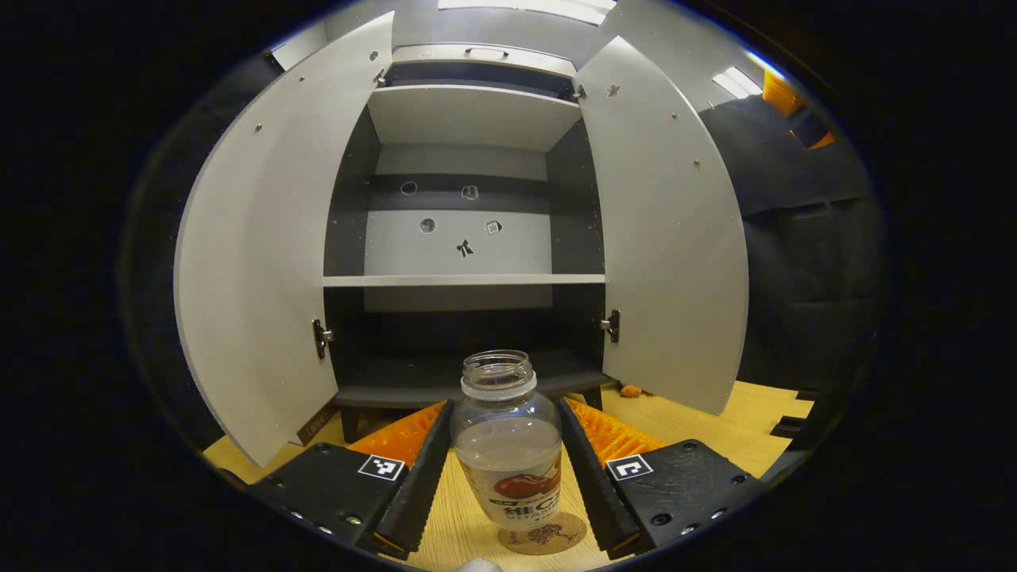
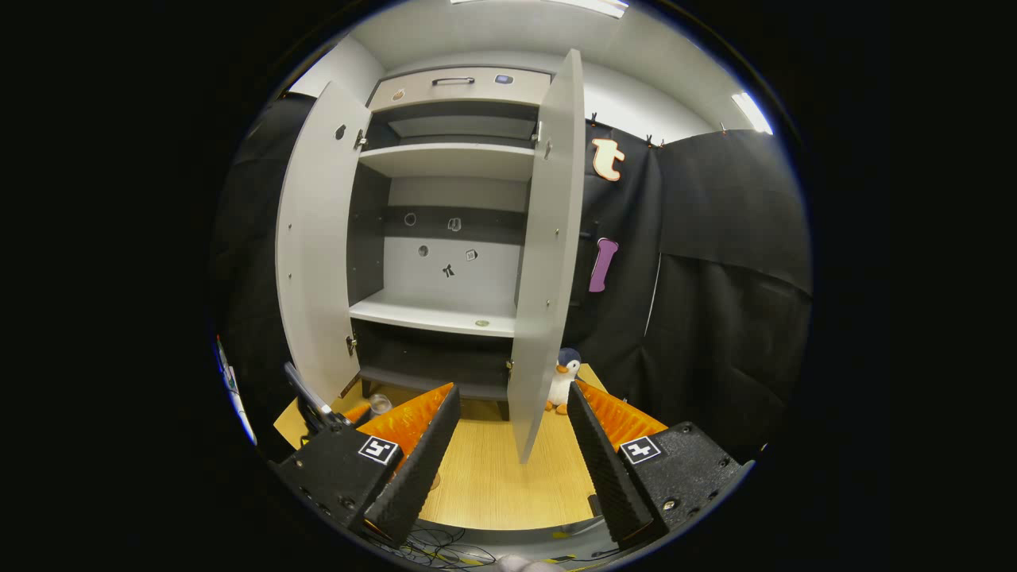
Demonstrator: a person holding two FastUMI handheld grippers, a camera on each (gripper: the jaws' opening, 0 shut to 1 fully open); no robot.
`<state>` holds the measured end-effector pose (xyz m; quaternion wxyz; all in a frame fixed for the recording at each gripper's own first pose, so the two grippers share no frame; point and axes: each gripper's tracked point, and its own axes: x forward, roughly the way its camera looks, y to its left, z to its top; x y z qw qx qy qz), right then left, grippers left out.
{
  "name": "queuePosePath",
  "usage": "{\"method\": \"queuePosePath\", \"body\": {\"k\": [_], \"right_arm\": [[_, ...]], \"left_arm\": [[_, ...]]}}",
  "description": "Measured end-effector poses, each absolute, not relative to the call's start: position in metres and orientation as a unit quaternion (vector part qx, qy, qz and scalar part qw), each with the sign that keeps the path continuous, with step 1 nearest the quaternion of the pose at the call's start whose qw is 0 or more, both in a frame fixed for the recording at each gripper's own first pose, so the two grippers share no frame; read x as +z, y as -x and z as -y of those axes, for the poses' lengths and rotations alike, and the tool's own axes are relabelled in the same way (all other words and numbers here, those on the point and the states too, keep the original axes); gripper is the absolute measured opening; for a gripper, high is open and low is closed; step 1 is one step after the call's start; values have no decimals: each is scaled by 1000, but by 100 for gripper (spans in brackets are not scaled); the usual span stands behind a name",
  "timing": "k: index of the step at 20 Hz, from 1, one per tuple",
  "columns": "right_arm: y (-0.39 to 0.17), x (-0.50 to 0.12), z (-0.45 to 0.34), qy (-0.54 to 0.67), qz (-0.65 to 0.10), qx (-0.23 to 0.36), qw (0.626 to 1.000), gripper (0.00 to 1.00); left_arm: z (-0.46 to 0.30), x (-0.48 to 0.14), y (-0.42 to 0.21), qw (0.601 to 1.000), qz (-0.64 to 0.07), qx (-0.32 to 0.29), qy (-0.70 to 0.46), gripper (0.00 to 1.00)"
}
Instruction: Grasp the bottle in the cabinet with the left hand and place it on the coaster, then close the right door with the right hand and the left door with the left hand.
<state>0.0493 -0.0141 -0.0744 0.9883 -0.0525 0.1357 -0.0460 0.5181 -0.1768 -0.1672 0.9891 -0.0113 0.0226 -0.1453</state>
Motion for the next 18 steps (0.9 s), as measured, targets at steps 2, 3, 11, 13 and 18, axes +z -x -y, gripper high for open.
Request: {"method": "queuePosePath", "body": {"k": [2,3,11,13,18], "right_arm": [[-47,-75,11,63,-135,-42,988,84],[-46,-74,11,66,-134,-42,988,84],[-34,-64,13,83,-129,-51,987,84],[-30,-64,13,87,-131,-51,986,84],[-24,-54,16,86,-122,-57,987,84]], "left_arm": [[181,-174,-514,988,-29,-151,7,77],[180,-178,-513,988,-29,-150,1,77],[191,-197,-514,987,-40,-157,7,78],[198,-198,-511,985,-30,-168,1,80],[200,-204,-511,984,-46,-170,-10,97]]}}
